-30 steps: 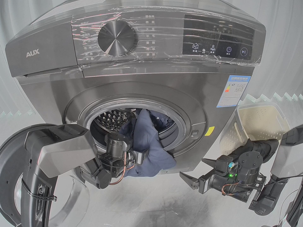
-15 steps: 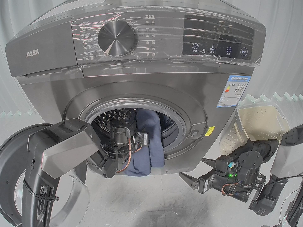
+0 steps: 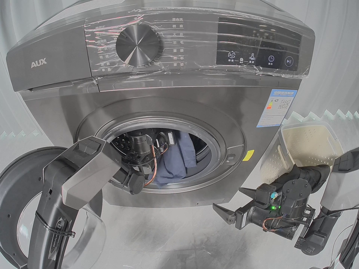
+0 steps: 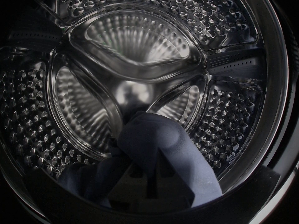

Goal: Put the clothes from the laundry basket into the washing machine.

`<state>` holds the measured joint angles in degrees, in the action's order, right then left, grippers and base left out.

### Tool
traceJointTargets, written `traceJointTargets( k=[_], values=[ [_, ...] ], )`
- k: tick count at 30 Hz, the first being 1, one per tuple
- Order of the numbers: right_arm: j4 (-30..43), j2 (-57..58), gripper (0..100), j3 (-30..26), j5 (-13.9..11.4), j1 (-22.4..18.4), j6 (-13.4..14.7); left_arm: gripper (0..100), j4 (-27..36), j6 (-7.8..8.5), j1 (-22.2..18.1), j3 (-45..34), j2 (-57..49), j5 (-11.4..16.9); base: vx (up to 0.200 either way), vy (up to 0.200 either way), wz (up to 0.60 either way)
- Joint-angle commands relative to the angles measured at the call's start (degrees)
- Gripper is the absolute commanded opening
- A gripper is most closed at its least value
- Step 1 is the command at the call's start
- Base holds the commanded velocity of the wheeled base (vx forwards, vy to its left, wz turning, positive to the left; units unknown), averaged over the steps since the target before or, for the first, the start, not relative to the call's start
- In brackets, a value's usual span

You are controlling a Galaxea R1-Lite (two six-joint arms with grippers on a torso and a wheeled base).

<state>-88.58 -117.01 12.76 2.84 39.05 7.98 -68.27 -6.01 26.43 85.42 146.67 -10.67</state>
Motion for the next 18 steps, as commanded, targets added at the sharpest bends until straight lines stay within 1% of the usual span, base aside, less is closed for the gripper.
traceJointTargets(
  k=[1,4,5,12,15,18],
  values=[
    [0.0,-0.1,100,0.1,0.0,0.0,0.0,0,-0.6,-0.14,-0.3,0.2,1.4,-0.1,0.000,0.000,0.00],
    [0.0,-0.1,100,0.1,0.0,0.0,0.0,0,-0.6,-0.05,-0.1,-2.4,0.7,-0.1,0.000,0.000,0.00],
    [-0.1,-0.1,100,0.1,0.0,0.0,0.0,100,-0.6,-0.05,0.0,-2.8,0.6,-0.1,0.000,0.000,0.00],
    [0.0,-0.1,100,0.0,0.0,0.0,0.0,100,-0.6,-0.14,0.4,-5.5,-1.6,-0.1,0.000,0.000,0.00],
    [0.0,-0.1,100,0.0,0.0,0.1,0.0,100,0.0,-0.05,1.0,-10.3,-4.3,0.2,0.000,0.000,0.00],
    [0.0,-0.1,100,0.0,0.0,0.1,0.0,100,1.2,0.03,2.1,-15.7,-6.9,1.2,0.000,0.000,0.00]
  ],
)
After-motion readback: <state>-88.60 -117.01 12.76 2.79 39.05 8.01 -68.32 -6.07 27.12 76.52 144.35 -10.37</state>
